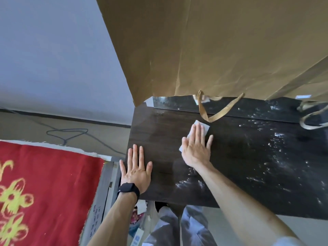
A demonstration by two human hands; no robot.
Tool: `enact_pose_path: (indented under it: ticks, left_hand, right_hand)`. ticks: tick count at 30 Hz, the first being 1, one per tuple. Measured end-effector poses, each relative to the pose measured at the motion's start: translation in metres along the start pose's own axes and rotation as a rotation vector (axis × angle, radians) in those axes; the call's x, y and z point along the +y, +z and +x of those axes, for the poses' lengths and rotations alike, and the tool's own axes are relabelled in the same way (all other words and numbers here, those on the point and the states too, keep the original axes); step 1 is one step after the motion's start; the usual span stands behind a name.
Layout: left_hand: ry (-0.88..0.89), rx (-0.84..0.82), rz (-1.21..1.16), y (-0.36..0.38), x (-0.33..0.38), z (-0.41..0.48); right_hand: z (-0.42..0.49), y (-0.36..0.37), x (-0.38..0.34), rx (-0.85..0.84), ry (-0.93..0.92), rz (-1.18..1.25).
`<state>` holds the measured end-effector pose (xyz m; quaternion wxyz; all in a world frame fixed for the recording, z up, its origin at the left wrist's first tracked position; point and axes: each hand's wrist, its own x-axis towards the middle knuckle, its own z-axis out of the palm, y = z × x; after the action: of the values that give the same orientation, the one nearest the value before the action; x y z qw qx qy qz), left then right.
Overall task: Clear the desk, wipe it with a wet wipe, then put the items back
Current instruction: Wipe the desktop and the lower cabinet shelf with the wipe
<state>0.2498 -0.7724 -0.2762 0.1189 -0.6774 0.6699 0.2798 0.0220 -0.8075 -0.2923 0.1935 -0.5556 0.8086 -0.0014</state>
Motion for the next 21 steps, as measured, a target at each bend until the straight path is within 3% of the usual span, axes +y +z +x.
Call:
enact_pose_path:
  ticks: [3, 6, 8, 10, 13, 16, 18, 21]
  left_hand:
    - [0.034, 0.017, 0.007, 0.002, -0.004, 0.002]
    - [0.104, 0.076, 0.033, 0.008, -0.02, -0.015]
    - [0.13, 0.061, 0.06, 0.014, -0.031, -0.033]
    - [0.12, 0.049, 0.06, 0.018, -0.033, -0.048]
    - [0.064, 0.046, 0.046, 0.02, -0.026, -0.052]
    - [0.043, 0.054, 0.044, 0.02, -0.022, -0.049]
    - [0.06, 0.053, 0.04, 0.019, -0.021, -0.05]
    - [0.09, 0.046, 0.071, 0.021, -0.028, -0.053]
  right_hand:
    - [-0.027, 0.03, -0.061, -0.008, -0.339, -0.057]
    - [-0.061, 0.043, -0.074, -0.054, -0.482, -0.101]
    - [-0.072, 0.038, -0.046, -0.043, -0.529, -0.125]
    - [-0.074, 0.028, 0.0, -0.017, -0.417, -0.138]
    - [-0.061, 0.005, 0.072, 0.009, -0.08, -0.122]
    - [-0.047, -0.003, 0.079, -0.007, 0.127, -0.08]
    - [-0.051, 0.008, 0.044, 0.017, 0.098, -0.053]
    - [-0.08, 0.039, -0.024, 0.016, -0.2, -0.089]
